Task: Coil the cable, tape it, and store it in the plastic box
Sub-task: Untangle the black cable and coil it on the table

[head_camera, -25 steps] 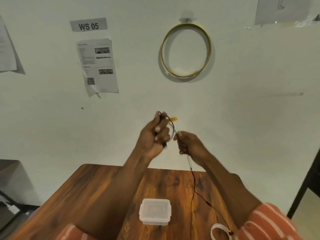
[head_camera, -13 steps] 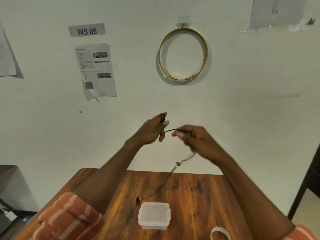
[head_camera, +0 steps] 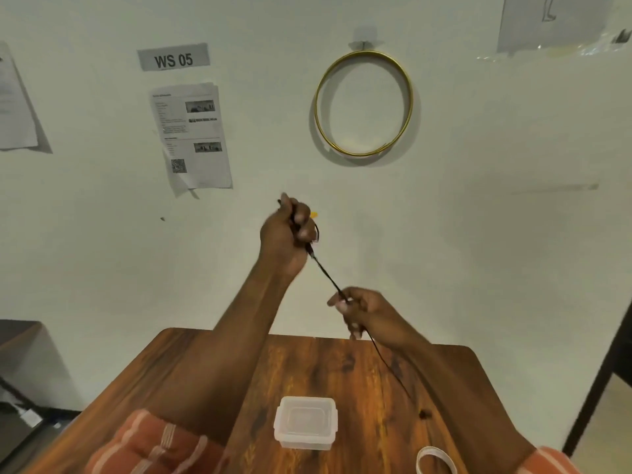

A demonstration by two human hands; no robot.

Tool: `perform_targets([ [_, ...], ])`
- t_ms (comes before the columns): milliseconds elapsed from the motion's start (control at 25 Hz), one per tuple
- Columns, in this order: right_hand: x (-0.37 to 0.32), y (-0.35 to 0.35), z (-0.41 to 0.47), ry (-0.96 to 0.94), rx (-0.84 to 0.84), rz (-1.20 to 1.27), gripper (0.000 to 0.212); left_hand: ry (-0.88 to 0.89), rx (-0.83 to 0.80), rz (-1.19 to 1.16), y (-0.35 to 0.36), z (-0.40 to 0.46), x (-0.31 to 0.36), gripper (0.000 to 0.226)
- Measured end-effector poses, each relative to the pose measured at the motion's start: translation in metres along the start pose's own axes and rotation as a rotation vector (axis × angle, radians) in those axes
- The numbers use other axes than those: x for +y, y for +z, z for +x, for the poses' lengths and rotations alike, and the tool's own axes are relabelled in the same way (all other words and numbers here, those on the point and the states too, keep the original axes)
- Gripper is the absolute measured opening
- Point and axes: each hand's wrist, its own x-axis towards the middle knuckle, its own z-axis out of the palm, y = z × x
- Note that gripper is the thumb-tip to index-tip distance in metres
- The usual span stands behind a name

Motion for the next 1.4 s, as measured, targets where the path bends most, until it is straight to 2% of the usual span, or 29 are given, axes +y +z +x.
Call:
perform_targets([
  [80,0.005,0.003,-0.017,0.044,-0.080,0.003,0.019,0.134,0.147,0.241,-0.010,0.023,0.005,0.039],
  [160,-0.001,0.000,-0.027,0.053,-0.099,-0.031,0.020,0.215,0.139,0.647,-0.026,0.034,0.000,0.027],
  [200,-0.008,-0.005,-0.028,0.039,-0.092,-0.069,0.019,0.179,0.063,0.872,-0.035,0.033,-0.006,0.018],
  [280,-0.028,-0.020,-0.026,-0.021,-0.038,-0.184,0.016,0.003,-0.172,1.336,-0.051,0.019,-0.017,0.014],
  [320,-0.038,-0.030,-0.024,-0.064,-0.003,-0.257,0.017,-0.086,-0.296,1.453,-0.057,0.009,-0.023,0.016],
  [360,-0.050,-0.040,-0.022,-0.108,0.023,-0.319,0.019,-0.194,-0.388,1.412,-0.060,-0.004,-0.029,0.022],
  [400,-0.060,-0.048,-0.018,-0.141,0.043,-0.352,0.020,-0.314,-0.439,1.234,-0.060,-0.017,-0.035,0.033],
  [520,-0.080,-0.061,-0.005,-0.194,0.107,-0.384,0.019,-0.588,-0.480,0.495,-0.049,-0.058,-0.053,0.063],
  [600,-0.075,-0.062,0.007,-0.179,0.136,-0.356,0.020,-0.628,-0.491,0.181,-0.037,-0.075,-0.060,0.058],
  [680,-0.056,-0.056,0.013,-0.120,0.156,-0.184,0.023,-0.510,-0.472,0.019,-0.023,-0.079,-0.054,0.040],
  [800,-0.013,-0.028,0.006,-0.025,0.159,-0.062,0.024,-0.230,-0.259,-0.022,-0.001,-0.061,-0.040,0.033],
  [920,0.015,0.009,-0.010,0.071,-0.019,0.076,0.020,0.002,-0.021,0.163,0.000,-0.026,-0.034,0.041],
  [960,0.017,0.018,-0.014,0.089,-0.077,0.105,0.021,0.042,0.001,0.310,-0.006,-0.017,-0.036,0.045],
  [1040,0.009,0.023,-0.017,0.103,-0.105,0.030,0.021,0.030,-0.014,0.755,-0.024,-0.008,-0.047,0.044],
  [1120,-0.006,0.015,-0.015,0.020,-0.021,-0.305,0.018,-0.085,-0.135,1.188,-0.040,-0.021,-0.059,0.034],
  [1160,-0.013,0.009,-0.013,-0.043,0.044,-0.539,0.018,-0.160,-0.204,1.290,-0.046,-0.031,-0.064,0.035],
  [1200,-0.018,0.002,-0.011,-0.084,0.098,-0.707,0.016,-0.251,-0.254,1.278,-0.049,-0.041,-0.069,0.039],
  [1240,-0.018,-0.006,-0.009,-0.096,0.130,-0.739,0.014,-0.361,-0.284,1.143,-0.050,-0.052,-0.073,0.044],
  [1320,-0.010,-0.013,-0.006,-0.095,0.114,-0.536,0.012,-0.606,-0.294,0.684,-0.054,-0.067,-0.079,0.052],
  [1400,0.006,-0.009,-0.007,-0.053,0.071,-0.263,0.022,-0.770,-0.325,0.326,-0.063,-0.070,-0.085,0.048],
])
